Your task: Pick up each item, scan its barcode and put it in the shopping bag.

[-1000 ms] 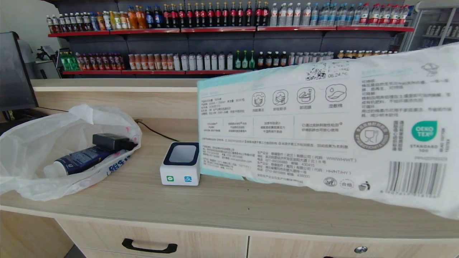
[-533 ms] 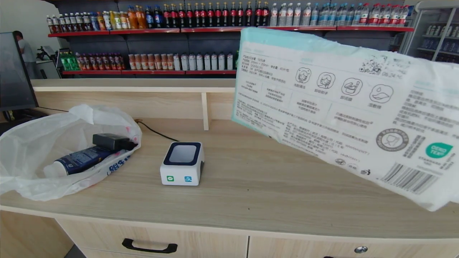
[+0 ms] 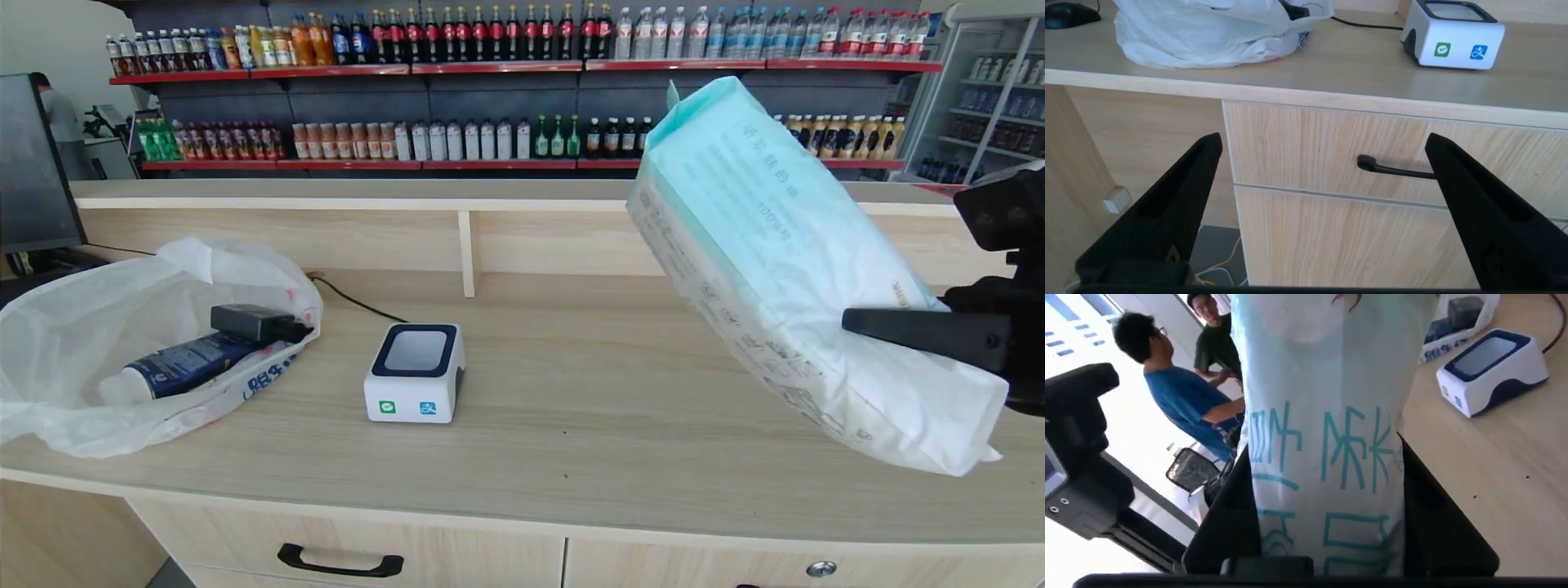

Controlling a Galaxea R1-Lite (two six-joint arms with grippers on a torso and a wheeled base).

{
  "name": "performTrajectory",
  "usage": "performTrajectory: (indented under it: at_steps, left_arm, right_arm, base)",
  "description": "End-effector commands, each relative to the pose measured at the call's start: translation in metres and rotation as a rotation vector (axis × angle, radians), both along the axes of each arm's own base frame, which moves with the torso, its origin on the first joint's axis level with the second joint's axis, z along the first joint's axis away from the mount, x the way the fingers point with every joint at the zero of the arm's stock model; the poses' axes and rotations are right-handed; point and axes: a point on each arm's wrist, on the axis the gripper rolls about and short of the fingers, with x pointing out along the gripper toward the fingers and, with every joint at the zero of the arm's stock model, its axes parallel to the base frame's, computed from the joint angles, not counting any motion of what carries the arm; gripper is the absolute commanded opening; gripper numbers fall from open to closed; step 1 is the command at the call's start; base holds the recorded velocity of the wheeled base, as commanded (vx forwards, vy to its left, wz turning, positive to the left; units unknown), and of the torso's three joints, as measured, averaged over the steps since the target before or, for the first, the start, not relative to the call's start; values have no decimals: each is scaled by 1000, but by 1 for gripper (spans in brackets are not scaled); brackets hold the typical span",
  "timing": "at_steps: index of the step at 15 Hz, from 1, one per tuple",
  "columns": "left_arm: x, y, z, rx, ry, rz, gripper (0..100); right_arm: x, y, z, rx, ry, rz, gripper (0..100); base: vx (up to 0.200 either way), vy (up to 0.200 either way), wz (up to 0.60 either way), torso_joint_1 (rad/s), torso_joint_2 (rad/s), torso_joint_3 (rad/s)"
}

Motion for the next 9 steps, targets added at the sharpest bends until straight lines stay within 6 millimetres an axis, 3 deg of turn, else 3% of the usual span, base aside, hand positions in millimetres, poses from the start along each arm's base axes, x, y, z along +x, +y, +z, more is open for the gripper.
performTrajectory:
  at_steps: [1, 3, 5, 6, 7, 9]
  left_arm:
    - [0, 0, 0, 0, -1, 0, 100]
    - [0, 0, 0, 0, -1, 0, 100]
    - [0, 0, 0, 0, -1, 0, 100]
    - [0, 0, 0, 0, -1, 0, 100]
    - [0, 0, 0, 0, -1, 0, 100]
    - [0, 0, 0, 0, -1, 0, 100]
  right_arm:
    - [22, -16, -25, -28, 14, -82, 0]
    - [20, -28, -25, -47, -65, -142, 0]
    - [22, -33, -44, -95, -155, -183, 0]
    - [29, -33, -60, -149, -272, -242, 0]
    - [48, -35, -74, -207, -394, -294, 0]
    - [75, -47, -79, -253, -569, -344, 0]
  base:
    - [0, 0, 0, 0, 0, 0]
    - [0, 0, 0, 0, 0, 0]
    - [0, 0, 0, 0, 0, 0]
    - [0, 0, 0, 0, 0, 0]
    - [0, 0, 0, 0, 0, 0]
    - [0, 0, 0, 0, 0, 0]
